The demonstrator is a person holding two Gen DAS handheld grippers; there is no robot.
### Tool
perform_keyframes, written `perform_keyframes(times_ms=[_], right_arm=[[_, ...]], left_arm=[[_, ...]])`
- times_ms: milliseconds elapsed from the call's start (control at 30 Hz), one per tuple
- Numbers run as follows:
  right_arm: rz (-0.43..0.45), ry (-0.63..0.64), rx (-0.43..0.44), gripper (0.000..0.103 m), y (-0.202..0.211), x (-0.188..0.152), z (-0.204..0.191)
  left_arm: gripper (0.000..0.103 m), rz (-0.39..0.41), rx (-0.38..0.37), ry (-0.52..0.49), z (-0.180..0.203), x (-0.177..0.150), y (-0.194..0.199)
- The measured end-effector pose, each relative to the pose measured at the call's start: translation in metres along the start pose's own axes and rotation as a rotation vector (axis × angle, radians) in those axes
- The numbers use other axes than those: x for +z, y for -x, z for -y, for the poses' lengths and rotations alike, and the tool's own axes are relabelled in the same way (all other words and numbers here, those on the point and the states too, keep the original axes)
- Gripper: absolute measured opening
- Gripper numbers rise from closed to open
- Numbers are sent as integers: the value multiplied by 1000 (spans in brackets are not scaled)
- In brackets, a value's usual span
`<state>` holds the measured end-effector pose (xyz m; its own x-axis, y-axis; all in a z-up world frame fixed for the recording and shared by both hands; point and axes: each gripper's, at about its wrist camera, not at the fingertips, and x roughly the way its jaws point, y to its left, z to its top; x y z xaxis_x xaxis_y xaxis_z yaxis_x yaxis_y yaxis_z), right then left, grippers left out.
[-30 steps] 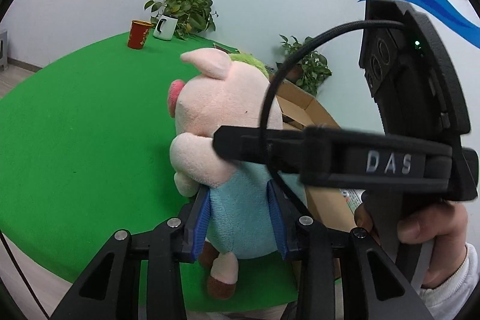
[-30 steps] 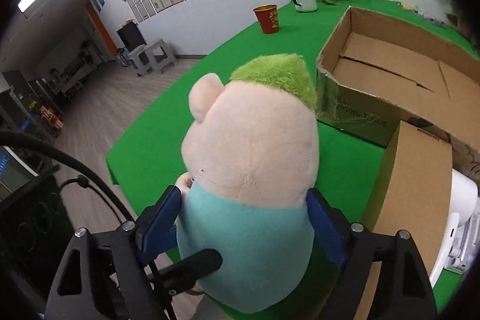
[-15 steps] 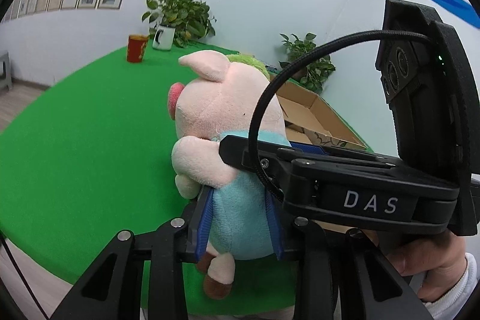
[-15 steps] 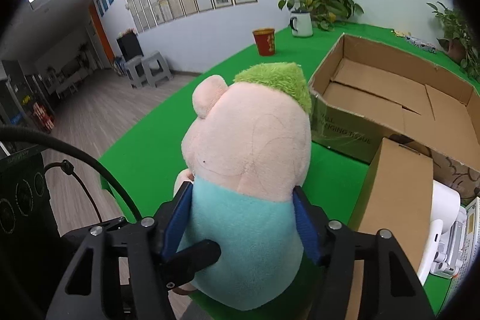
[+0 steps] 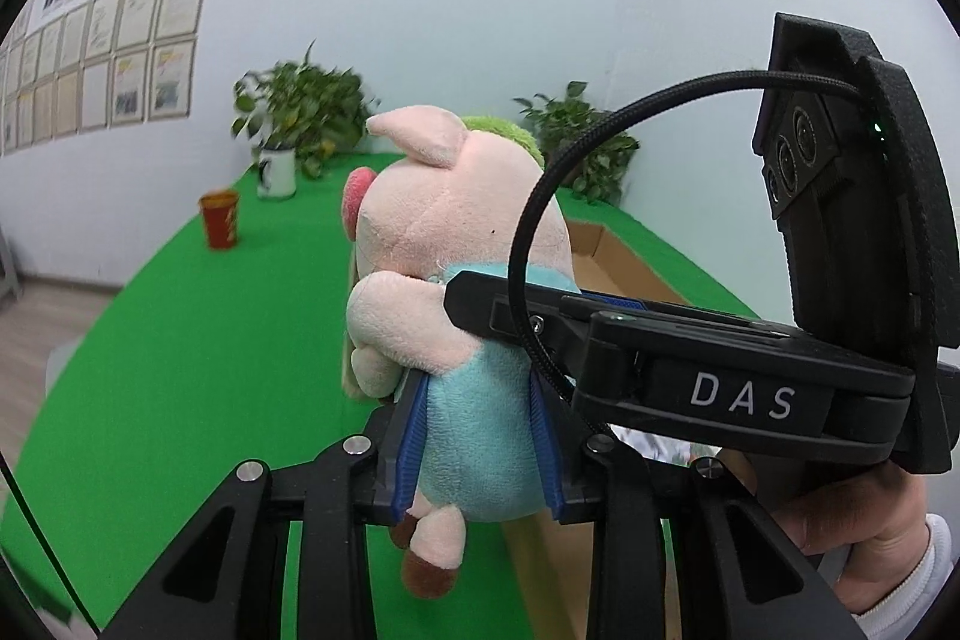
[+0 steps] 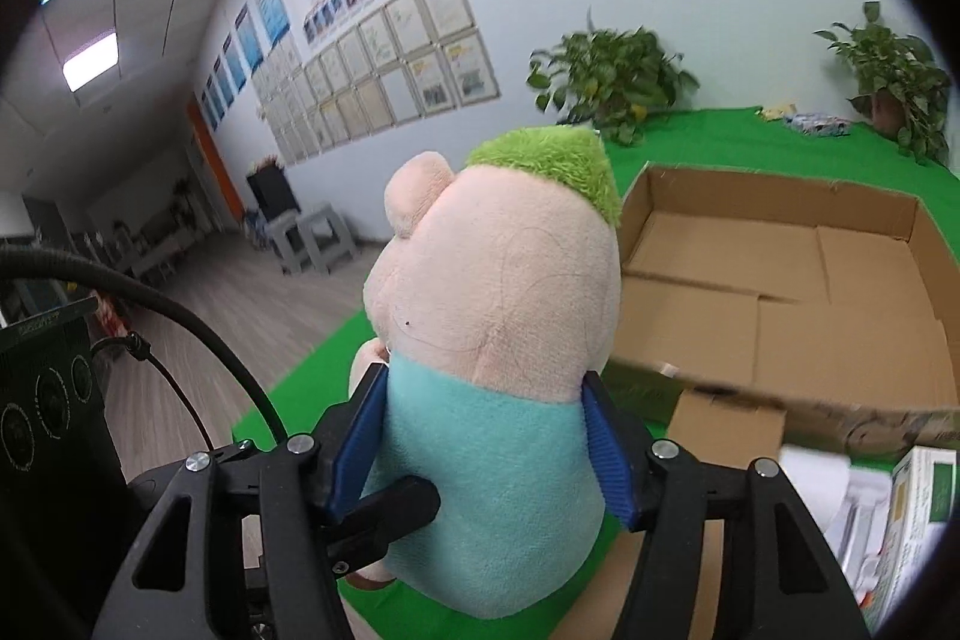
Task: Organize objects
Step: 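Carry the plush pig over the cardboard box and release it inside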
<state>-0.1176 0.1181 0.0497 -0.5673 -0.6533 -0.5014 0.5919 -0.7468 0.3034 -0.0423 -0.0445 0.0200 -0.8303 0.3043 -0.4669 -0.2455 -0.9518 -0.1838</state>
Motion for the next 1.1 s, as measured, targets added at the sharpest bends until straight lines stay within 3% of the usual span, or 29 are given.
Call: perform_keyframes(times_ms=[400,667,867,1100], right_arm=[[134,-94,-68,60,3,52,51],[123,-116,-67,60,-24,81,67],[71,-183,-30,60,-61,90,90],[-62,-298,11,60,-123,75,129]], left_arm=[[28,24,-75,-121,26,96,-77],[28,0,-91,-117,-5,141,-125],[28,-88,-82,-95,-42,150,-170],[28,-219,-63,-25,-75,120,-223]])
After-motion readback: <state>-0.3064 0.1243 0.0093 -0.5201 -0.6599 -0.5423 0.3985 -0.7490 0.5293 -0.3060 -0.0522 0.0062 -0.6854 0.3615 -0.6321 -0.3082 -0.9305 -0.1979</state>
